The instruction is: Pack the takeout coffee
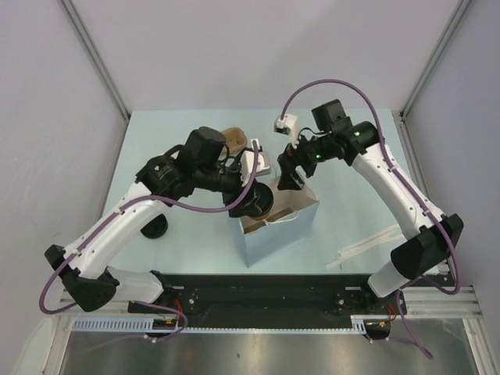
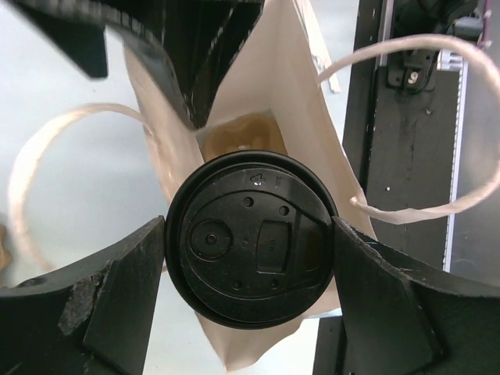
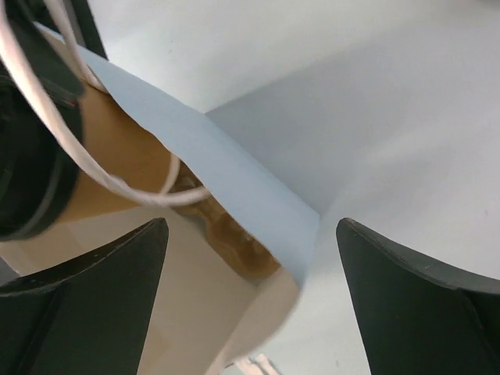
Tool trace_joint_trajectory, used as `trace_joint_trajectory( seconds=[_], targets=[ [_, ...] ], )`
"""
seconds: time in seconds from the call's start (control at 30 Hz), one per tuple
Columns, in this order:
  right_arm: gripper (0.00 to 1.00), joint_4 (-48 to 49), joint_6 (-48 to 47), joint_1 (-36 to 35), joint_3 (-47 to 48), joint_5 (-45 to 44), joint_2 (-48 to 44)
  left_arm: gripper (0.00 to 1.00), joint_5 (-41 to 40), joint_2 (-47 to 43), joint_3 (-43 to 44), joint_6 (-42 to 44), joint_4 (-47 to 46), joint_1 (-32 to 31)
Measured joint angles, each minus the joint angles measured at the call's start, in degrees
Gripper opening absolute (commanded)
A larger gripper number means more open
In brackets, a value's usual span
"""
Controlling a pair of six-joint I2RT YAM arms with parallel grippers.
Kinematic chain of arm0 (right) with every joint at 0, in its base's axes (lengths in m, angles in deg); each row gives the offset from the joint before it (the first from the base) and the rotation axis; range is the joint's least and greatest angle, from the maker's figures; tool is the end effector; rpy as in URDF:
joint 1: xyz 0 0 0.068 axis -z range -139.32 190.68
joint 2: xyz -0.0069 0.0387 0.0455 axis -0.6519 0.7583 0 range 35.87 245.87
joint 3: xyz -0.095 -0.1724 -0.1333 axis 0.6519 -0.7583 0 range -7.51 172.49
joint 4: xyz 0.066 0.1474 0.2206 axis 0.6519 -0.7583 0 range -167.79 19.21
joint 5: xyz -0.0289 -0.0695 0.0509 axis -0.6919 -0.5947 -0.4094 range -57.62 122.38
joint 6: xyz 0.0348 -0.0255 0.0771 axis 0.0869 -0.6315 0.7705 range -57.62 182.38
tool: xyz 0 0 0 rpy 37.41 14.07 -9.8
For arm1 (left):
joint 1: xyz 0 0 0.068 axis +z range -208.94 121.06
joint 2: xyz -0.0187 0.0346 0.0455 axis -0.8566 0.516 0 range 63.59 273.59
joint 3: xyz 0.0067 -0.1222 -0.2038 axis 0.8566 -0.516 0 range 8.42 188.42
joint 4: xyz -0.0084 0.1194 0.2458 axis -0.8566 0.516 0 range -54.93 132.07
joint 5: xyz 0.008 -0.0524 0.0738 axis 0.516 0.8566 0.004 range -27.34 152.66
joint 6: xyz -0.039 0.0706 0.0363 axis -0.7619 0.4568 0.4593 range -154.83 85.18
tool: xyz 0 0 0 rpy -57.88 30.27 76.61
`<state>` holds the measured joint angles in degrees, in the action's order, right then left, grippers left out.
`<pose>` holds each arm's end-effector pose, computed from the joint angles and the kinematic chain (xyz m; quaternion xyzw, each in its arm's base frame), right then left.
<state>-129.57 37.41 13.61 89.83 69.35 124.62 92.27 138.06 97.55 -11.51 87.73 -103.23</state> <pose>0.2888 0.2006 0.3338 -0.4883 0.7540 0.3040 0.3173 0.1914 -0.2410 0.3683 0.5766 0.6598 -0.3029 0.3748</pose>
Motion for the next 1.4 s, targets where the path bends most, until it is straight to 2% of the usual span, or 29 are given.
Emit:
trace_joint_trajectory(
  seconds=[0.03,0.3,0.4,0.43,0.47,0.87,1.1,1.4],
  targets=[
    [0.91,0.2,-1.0,-0.9,0.0,0.3,0.7,0.00,-0.5,0.0,-0.7,0.2,-0.2,-0.3],
    [0.49,0.9,-6.6,-3.8,1.3,2.0,5.9,0.00,-3.7,0.0,-5.6,0.7,-1.7,-2.5],
    [0.23,0.9,-7.6,-4.0,1.4,2.4,6.7,0.00,-5.4,0.0,-6.9,0.6,-2.8,-2.5],
    [0.10,0.8,-7.7,-4.2,1.4,2.6,6.8,0.00,-6.2,0.0,-7.2,0.4,-3.2,-2.5],
    [0.02,0.9,-8.1,-4.3,1.4,2.6,6.8,0.00,-6.8,0.0,-7.4,0.2,-3.5,-2.5],
    [0.00,5.5,-2.7,-5.5,0.7,0.8,3.8,0.00,-12.5,-0.1,-9.3,-1.9,-10.2,-2.5],
    [0.00,10.7,2.5,-7.0,-3.0,-3.8,-2.3,0.00,-13.6,-2.8,-17.7,-0.5,-13.2,-2.5],
    [0.00,18.1,9.6,-11.0,-11.7,-13.9,-8.0,0.00,-17.4,-12.8,-31.6,4.7,-20.5,-4.1]
  ],
)
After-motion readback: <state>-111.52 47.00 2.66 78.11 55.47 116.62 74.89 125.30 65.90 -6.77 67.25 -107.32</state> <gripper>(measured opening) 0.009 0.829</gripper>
